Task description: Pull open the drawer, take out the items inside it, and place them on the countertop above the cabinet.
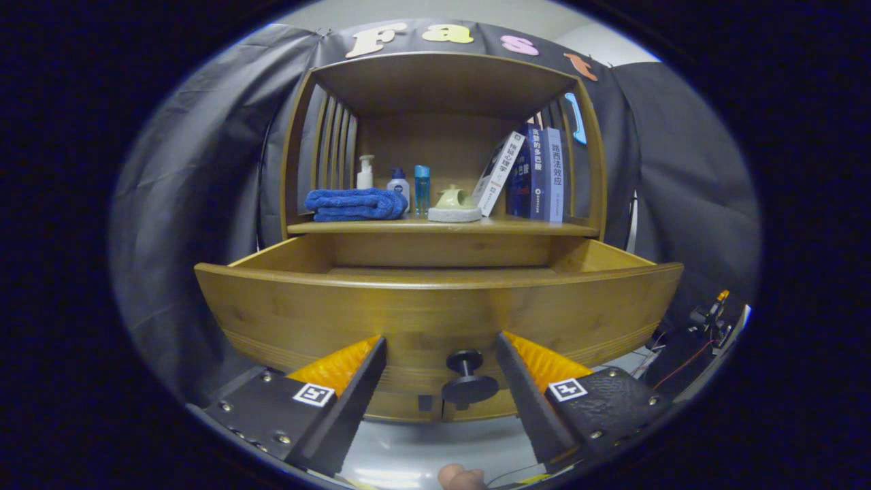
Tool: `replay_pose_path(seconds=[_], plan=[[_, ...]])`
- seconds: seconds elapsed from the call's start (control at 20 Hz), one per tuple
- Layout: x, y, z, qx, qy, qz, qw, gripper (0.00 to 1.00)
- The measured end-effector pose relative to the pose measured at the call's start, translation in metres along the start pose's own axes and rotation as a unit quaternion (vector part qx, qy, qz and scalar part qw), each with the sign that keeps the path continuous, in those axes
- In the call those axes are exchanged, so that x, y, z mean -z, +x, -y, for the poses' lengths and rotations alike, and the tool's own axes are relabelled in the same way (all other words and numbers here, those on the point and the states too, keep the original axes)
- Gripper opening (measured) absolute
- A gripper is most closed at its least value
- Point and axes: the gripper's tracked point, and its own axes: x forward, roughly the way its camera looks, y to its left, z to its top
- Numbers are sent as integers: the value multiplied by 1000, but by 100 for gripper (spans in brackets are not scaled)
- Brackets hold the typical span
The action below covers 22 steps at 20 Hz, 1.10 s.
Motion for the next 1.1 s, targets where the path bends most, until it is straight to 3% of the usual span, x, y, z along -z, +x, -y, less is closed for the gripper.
replay_pose_path(seconds=[1.1], plan=[[-23, 91, -11, 5, 22, -13, 1000, 99]])
